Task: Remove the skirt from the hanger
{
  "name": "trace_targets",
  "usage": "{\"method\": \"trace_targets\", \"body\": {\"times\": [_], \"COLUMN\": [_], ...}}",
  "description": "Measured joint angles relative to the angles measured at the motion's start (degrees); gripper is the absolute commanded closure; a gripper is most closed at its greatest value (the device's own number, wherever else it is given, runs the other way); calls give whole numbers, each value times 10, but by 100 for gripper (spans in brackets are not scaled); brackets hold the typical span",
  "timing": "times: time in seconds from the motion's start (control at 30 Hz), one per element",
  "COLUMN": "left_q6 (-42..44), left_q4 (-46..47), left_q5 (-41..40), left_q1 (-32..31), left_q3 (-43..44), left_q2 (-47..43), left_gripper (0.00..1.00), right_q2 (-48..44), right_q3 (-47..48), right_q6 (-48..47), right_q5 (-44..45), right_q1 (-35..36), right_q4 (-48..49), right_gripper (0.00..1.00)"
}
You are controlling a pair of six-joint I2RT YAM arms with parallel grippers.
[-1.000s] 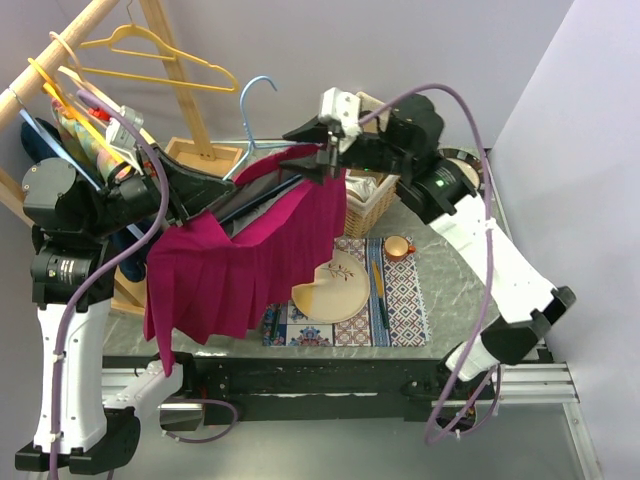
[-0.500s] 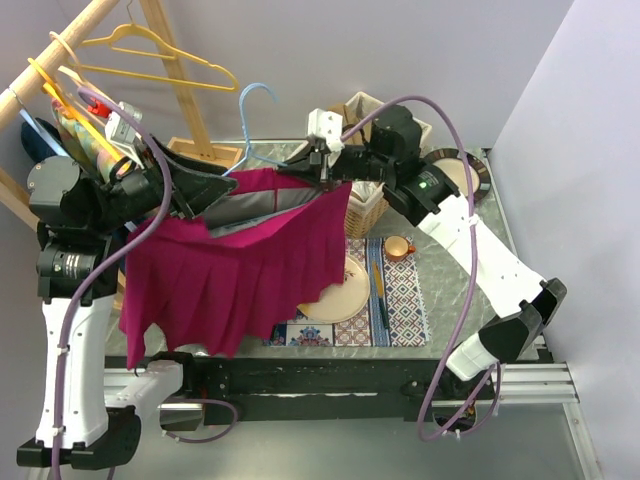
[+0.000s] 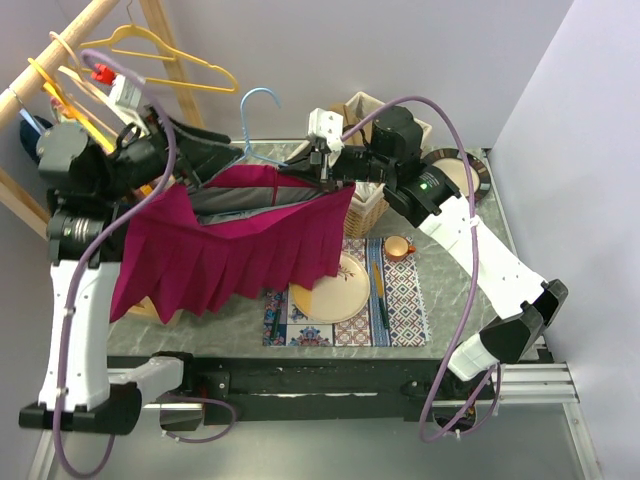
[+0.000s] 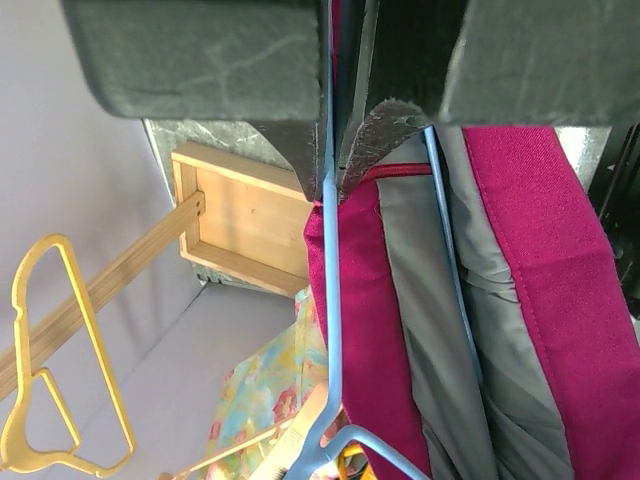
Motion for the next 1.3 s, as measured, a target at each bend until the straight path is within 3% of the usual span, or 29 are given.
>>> {"method": "trace_targets", "body": {"times": [0.17,0.23,0.27,0.33,0.37,0.47,0.53,0.57,0.67,0.7,0.93,1.1,1.3], "left_q6": [0,7,9,17,21,35,35,35,35,35,21,9,9], "left_q4": [3,2,0,-3,-3,-3,-2,-2,-6,-10,-15,-1,4], "left_q5": [-15,-22,-25,-33,-36,-49,-54,-58,-70,-78,-107,-135,-178], "left_q1": [-28,-44,-50,-64,-68,-76,-78,-79,-81,-82,-87,-97,-112], "left_q3": [8,10,10,11,12,13,13,13,13,14,33,42,52], "left_q2": [37,47,50,57,58,58,58,58,58,58,70,76,77], "left_gripper": [38,54,70,85,99,99,99,99,99,99,99,99,99], "right_q2": [0,0,0,0,0,0,0,0,-1,-3,-142,-194,-177], "right_q3": [0,0,0,1,1,1,1,1,1,-3,-182,-175,-114], "right_q6": [3,4,5,6,7,12,16,17,47,65,264,351,393], "right_q5": [0,1,2,3,7,12,18,20,35,43,170,314,427], "right_q1": [0,0,0,0,0,0,0,0,-1,-1,-1,-2,-31], "right_q4": [0,0,-1,-1,-3,-5,-4,-4,4,16,112,104,78], "right_gripper": [100,100,100,100,100,100,93,74,31,28,23,23,25]}}
